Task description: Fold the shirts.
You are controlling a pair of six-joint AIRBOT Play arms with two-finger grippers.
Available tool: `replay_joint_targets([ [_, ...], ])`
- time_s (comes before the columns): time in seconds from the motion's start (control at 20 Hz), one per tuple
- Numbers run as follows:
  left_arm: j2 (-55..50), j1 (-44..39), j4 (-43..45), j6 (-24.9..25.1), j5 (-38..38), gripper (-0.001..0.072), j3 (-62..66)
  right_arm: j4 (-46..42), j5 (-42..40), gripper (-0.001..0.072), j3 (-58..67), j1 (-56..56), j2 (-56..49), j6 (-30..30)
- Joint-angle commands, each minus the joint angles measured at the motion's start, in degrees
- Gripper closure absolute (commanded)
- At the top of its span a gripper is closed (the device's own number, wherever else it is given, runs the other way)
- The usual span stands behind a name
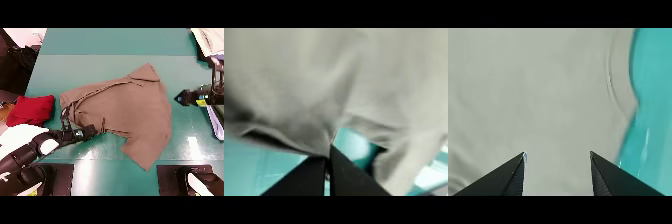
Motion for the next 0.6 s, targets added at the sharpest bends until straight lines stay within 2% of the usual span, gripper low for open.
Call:
replay_joint_targets([
  [0.0, 0.8, 6.5, 3.4, 11.5, -11.0, 0.0682, 8.3, 0.5, 7.3, 0.0261, -7.2, -7.9, 0.0, 0.0],
  [0.1, 0.8, 10.1, 4.2, 17.4, -16.2, 0.0682, 12.9, 2.6, 7.1, 0.0261, -13.6, -14.8, 0.0, -0.1],
  [0.2, 0.8, 12.3, 4.4, 20.8, -17.8, 0.0682, 15.5, 8.2, 6.6, 0.0260, -19.7, -21.0, -0.1, -2.7],
  [0.35, 0.8, 13.0, 4.6, 21.1, -17.6, 0.0682, 16.1, 14.6, 5.4, 0.0261, -26.3, -25.1, 0.0, -8.2],
  [0.55, 0.8, 13.0, 4.6, 21.1, -18.7, 0.0682, 16.1, 15.4, 0.6, 0.0262, -30.4, -21.6, 0.0, -8.2],
])
